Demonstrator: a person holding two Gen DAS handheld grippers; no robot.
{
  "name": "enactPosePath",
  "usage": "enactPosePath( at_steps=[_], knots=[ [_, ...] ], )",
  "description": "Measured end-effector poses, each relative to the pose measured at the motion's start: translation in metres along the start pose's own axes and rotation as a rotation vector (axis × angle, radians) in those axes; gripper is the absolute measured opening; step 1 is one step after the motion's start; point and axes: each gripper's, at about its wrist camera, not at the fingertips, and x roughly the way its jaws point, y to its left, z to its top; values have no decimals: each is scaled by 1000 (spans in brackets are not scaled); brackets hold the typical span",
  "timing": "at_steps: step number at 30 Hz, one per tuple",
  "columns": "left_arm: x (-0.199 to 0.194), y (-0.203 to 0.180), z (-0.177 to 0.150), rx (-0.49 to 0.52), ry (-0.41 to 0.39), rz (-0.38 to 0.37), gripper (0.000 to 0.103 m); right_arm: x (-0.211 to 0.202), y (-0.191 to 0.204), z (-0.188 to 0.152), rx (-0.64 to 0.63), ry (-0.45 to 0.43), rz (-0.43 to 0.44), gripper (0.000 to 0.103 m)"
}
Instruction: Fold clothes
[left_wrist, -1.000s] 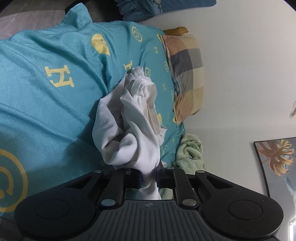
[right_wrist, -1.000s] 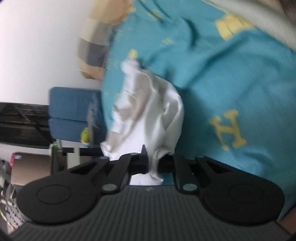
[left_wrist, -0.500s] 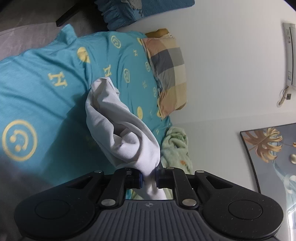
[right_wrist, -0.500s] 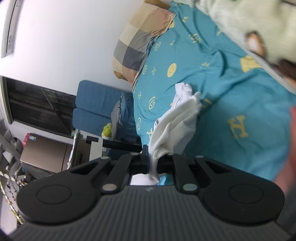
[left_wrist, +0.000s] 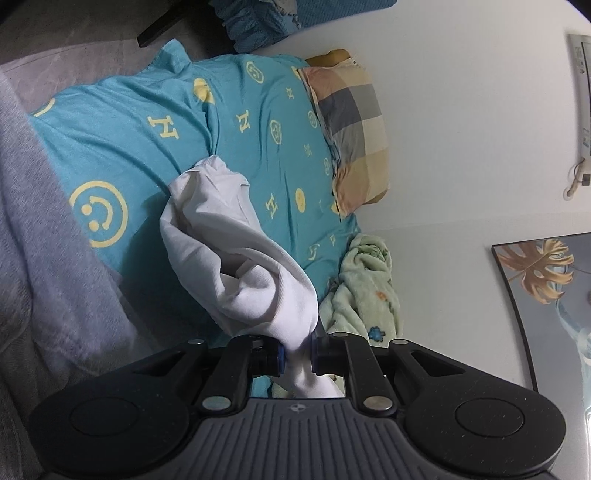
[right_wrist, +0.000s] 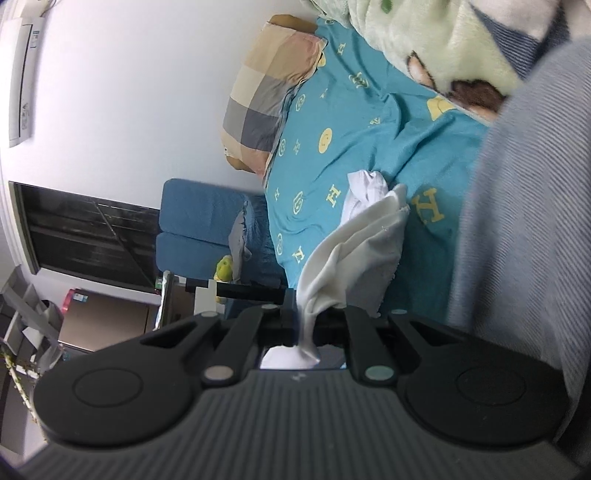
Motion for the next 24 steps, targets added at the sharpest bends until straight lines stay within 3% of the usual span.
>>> enactPosePath(
  at_steps=[5, 15, 24],
  knots=[
    [26, -17, 20, -5, -20, 3, 13, 21, 12, 17, 0, -6, -11, 9],
    [116, -54, 95, 4, -58, 16, 13, 122, 37, 83, 26, -24, -91, 10],
    [231, -20, 162, 13, -18, 88, 14, 225, -4, 122, 69, 2, -225, 10]
  ],
)
